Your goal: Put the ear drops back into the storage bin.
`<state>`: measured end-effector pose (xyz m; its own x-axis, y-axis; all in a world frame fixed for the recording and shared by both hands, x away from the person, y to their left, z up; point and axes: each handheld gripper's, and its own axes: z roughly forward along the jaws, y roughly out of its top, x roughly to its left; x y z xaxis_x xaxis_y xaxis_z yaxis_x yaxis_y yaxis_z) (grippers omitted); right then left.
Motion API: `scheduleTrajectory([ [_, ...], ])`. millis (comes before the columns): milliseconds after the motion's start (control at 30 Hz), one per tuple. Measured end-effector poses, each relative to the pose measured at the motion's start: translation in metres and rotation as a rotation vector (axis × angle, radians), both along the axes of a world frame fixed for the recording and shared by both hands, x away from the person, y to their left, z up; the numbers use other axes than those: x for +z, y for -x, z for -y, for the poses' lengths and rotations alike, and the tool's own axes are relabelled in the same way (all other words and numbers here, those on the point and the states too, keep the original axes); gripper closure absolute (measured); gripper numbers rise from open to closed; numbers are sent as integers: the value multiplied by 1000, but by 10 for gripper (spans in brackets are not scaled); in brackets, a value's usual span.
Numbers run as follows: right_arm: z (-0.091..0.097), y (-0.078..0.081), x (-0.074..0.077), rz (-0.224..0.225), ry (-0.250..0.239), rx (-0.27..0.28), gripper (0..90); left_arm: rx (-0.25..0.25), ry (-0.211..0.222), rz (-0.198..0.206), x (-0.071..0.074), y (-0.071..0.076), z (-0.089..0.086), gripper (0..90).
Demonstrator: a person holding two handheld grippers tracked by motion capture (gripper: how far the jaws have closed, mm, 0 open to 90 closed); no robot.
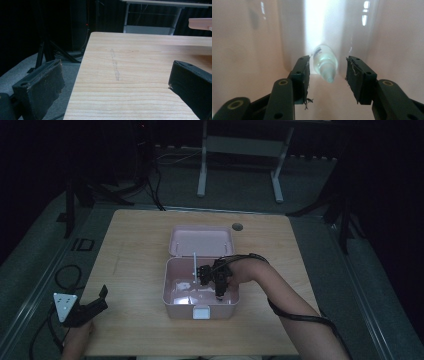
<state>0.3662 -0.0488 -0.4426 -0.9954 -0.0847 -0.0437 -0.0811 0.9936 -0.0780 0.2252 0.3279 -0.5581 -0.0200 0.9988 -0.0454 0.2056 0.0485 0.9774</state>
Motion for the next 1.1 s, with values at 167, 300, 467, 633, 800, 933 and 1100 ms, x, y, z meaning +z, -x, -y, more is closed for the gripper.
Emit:
scheduleTrajectory([
  [167,4,0,8,-24,-41,-36,420,1,3,0,0,0,0,3],
  [300,12,-3,18,-39,-125,-61,282,0,1,-1,0,0,0,3],
  [467,25,-3,27,12,-149,-46,215,1,-1,-1,0,0,0,3],
  [633,38,-7,33,27,-193,-90,201,1,-1,-1,0,0,0,3],
  [800,52,-8,44,52,-227,-116,201,2,-4,-3,0,0,1,3],
  [933,65,-9,54,77,-247,-133,201,1,-4,-5,0,0,1,3],
  [1100,86,-11,61,77,-307,-188,201,2,-4,-4,0,0,0,3],
])
